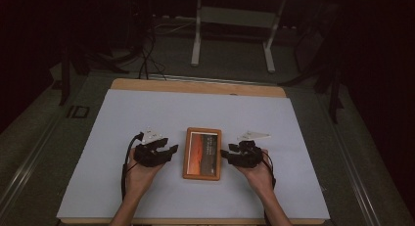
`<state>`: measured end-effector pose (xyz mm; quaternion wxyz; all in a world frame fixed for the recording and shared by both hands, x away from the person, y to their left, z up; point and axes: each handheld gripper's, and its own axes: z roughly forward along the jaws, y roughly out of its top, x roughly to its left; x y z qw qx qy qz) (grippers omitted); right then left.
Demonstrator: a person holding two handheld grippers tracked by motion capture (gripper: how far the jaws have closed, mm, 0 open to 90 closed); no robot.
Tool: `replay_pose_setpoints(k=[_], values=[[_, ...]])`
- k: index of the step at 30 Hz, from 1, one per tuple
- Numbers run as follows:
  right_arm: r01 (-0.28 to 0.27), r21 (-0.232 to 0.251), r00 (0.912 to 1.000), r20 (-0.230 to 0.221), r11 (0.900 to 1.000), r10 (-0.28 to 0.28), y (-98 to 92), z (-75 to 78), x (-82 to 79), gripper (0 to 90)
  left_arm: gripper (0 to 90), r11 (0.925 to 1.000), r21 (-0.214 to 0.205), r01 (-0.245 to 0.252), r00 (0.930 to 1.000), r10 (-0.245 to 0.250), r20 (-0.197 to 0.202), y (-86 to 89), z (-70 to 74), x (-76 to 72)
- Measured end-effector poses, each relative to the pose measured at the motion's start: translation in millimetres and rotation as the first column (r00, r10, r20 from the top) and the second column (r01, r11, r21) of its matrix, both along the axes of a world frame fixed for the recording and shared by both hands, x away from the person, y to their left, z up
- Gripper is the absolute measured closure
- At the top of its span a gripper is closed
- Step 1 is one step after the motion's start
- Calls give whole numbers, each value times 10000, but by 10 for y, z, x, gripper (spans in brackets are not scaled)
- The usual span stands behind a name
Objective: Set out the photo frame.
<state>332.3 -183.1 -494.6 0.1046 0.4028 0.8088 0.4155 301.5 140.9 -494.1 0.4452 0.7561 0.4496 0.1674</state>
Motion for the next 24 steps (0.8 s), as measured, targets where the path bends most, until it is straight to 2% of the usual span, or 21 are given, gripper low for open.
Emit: replay_pose_setpoints(k=[1, 5, 9, 12, 17, 21, 24], values=[[-93, -102, 9999, 81, 9999, 94, 9, 23, -11, 560, 495, 10000, -59, 0, 10000, -1, -77, 10, -9, -8], [-206, -370, 9993, 315, 9991, 218, 64, 76, -10, 560, 491, 9998, -120, -154, 9998, 152, -134, 29, -39, -56], [-312, -552, 9972, 663, 9980, 348, 165, 126, 26, 572, 501, 9996, -298, 8, 9999, -12, -123, 41, -46, -104], [-479, -765, 9941, 933, 9959, 550, 248, 157, 78, 656, 525, 9994, -346, 98, 9998, -104, -182, 47, -52, -120], [-606, -1120, 9869, 1424, 9919, 763, 371, 181, 192, 889, 587, 9985, -518, 147, 9993, -164, -330, 43, -46, -140], [-472, -1294, 9853, 1567, 9905, 674, 448, 150, 301, 900, 598, 9983, -539, 224, 9992, -242, -319, 38, -41, -147], [-365, -1270, 9877, 1462, 9912, 551, 480, 112, 376, 900, 599, 9982, -570, 208, 9993, -226, -307, 41, -34, -148]])
